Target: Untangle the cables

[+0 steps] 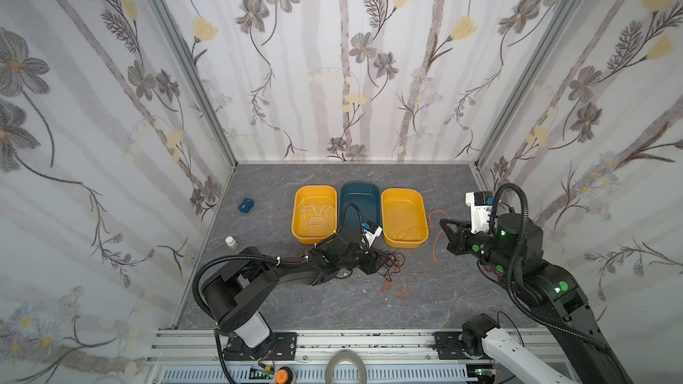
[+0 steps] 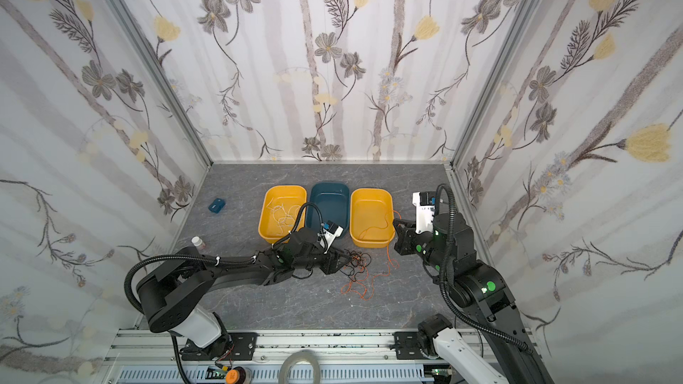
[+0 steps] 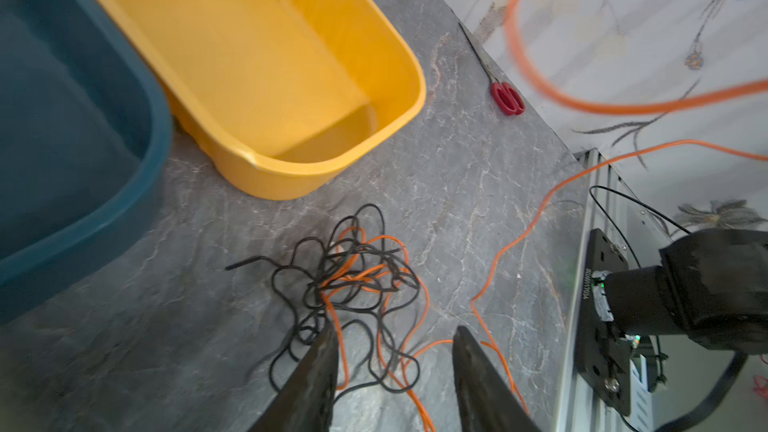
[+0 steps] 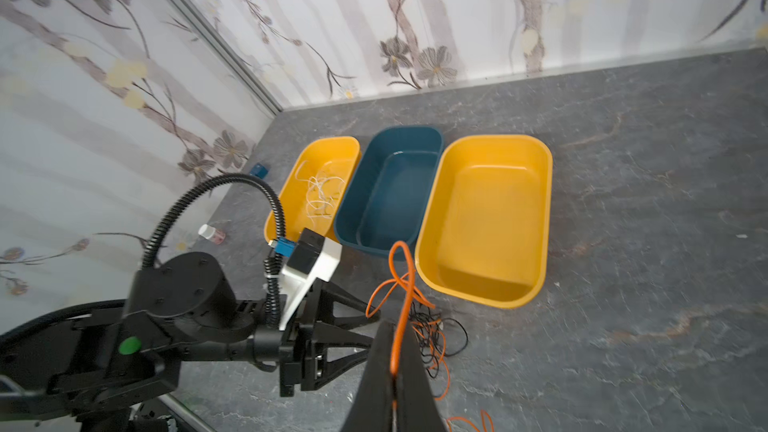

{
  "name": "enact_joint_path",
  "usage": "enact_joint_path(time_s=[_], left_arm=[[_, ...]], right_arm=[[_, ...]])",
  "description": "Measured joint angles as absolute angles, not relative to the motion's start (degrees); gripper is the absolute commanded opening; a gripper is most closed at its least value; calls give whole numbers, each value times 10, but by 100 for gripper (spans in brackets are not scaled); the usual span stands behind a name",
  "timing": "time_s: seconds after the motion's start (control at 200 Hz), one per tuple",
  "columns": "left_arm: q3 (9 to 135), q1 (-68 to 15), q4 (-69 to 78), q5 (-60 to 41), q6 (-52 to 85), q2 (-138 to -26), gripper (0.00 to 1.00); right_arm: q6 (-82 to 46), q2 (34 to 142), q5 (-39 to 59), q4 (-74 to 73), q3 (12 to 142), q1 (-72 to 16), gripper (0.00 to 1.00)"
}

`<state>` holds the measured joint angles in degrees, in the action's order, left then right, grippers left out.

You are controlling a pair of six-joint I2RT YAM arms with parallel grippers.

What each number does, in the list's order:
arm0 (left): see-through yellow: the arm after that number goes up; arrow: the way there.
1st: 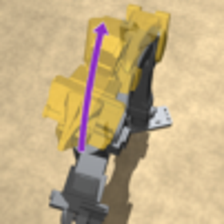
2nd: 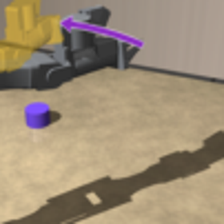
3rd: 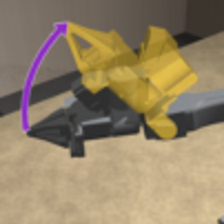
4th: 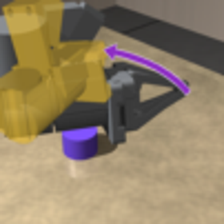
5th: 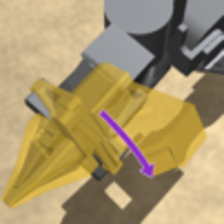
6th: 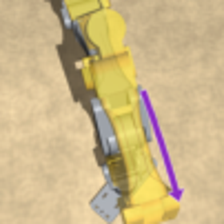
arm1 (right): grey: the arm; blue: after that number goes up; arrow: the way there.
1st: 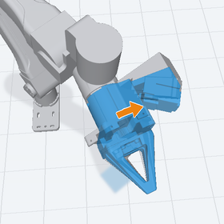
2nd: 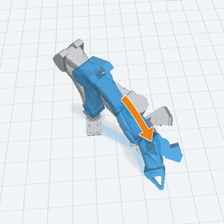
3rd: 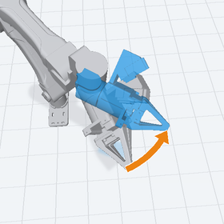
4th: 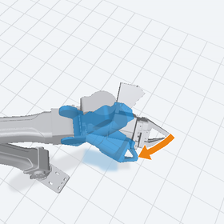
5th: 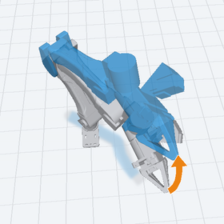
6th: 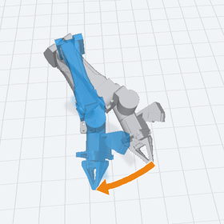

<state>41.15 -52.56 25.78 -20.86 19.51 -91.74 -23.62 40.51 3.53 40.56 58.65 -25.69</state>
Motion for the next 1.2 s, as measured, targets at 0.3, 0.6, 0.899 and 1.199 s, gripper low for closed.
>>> enact_joint_path(time_s=[0.3,0.6,0.899,1.199], left_arm=[[413,-561,189,-221,194,-873,56],[456,-572,99,-151,179,-907,73],[583,-568,46,-99,148,-1030,78],[651,-567,-34,-62,135,-1108,49]], right_arm=[[-303,441,-48,496,491,-257,0],[-340,507,-88,495,412,-256,30],[-353,514,-14,464,369,-262,61],[-377,572,18,408,325,-289,76]])
